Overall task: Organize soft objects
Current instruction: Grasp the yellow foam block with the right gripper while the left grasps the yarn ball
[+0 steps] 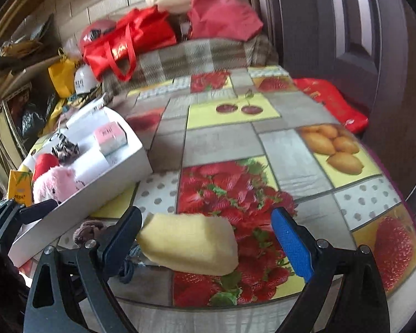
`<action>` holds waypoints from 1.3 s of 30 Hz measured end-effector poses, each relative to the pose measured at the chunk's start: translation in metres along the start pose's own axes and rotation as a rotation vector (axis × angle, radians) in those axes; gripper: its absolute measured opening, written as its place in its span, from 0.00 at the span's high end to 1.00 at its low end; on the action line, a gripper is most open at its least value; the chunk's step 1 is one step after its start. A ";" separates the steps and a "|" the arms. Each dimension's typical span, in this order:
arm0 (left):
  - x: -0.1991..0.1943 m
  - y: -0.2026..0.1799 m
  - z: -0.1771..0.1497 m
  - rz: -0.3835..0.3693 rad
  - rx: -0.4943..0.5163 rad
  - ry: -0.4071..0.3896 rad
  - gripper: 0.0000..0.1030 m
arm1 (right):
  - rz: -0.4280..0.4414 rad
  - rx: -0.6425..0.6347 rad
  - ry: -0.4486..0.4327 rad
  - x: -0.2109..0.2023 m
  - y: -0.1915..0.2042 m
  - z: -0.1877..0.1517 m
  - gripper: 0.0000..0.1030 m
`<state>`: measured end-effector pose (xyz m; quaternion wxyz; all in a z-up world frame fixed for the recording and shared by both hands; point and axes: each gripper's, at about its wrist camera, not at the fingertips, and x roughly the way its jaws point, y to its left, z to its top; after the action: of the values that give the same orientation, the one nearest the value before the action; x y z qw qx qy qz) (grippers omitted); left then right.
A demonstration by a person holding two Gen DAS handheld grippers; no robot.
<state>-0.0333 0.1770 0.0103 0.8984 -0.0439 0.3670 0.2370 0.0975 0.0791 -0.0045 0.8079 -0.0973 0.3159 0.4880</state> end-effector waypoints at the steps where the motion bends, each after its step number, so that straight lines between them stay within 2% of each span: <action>1: 0.000 -0.001 0.000 0.004 0.007 0.002 0.00 | 0.005 0.003 0.007 0.001 -0.002 0.000 0.09; 2: 0.001 -0.003 0.000 0.004 0.018 0.005 0.00 | 0.010 0.007 0.008 0.001 -0.003 0.000 0.10; 4: 0.002 -0.006 0.000 0.006 0.032 0.009 0.00 | 0.026 0.015 0.001 -0.002 -0.005 -0.001 0.19; 6: 0.004 -0.011 0.001 0.011 0.052 0.012 0.00 | 0.045 0.026 -0.004 -0.003 -0.007 -0.001 0.34; 8: 0.002 -0.014 0.001 0.002 0.076 -0.002 0.00 | 0.055 0.051 -0.017 -0.006 -0.011 -0.002 0.39; 14: -0.027 -0.030 -0.006 0.030 0.164 -0.154 0.00 | 0.101 0.114 -0.022 -0.008 -0.023 -0.002 0.39; 16: -0.031 -0.034 -0.007 0.016 0.189 -0.177 0.00 | 0.103 0.125 -0.014 -0.006 -0.024 -0.002 0.31; 18: -0.028 -0.038 -0.006 -0.010 0.223 -0.159 0.00 | 0.110 0.139 -0.005 -0.004 -0.027 -0.002 0.26; 22: -0.015 -0.045 -0.003 0.005 0.249 -0.095 0.00 | 0.125 0.149 0.012 -0.001 -0.028 -0.003 0.24; 28: -0.006 -0.033 0.000 -0.008 0.180 -0.049 0.00 | 0.119 0.098 0.045 0.002 -0.018 -0.004 0.24; 29: -0.005 -0.031 0.000 -0.011 0.171 -0.042 0.00 | 0.126 0.088 0.059 0.003 -0.016 -0.005 0.26; 30: -0.004 -0.031 0.000 -0.014 0.167 -0.037 0.00 | 0.137 0.081 0.065 0.003 -0.014 -0.007 0.39; 31: -0.003 -0.032 0.000 -0.016 0.169 -0.032 0.00 | 0.151 0.075 0.055 0.000 -0.013 -0.007 0.40; 35: 0.001 -0.040 -0.001 -0.019 0.205 -0.015 0.00 | 0.124 0.136 0.034 -0.008 -0.030 -0.010 0.41; 39: 0.009 -0.048 0.004 -0.025 0.218 -0.001 0.00 | 0.145 0.218 0.033 -0.008 -0.050 -0.012 0.41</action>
<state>-0.0030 0.1387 0.0028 0.9009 0.0495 0.3897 0.1843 0.1320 0.0425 -0.0169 0.7709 0.0061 0.3864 0.5063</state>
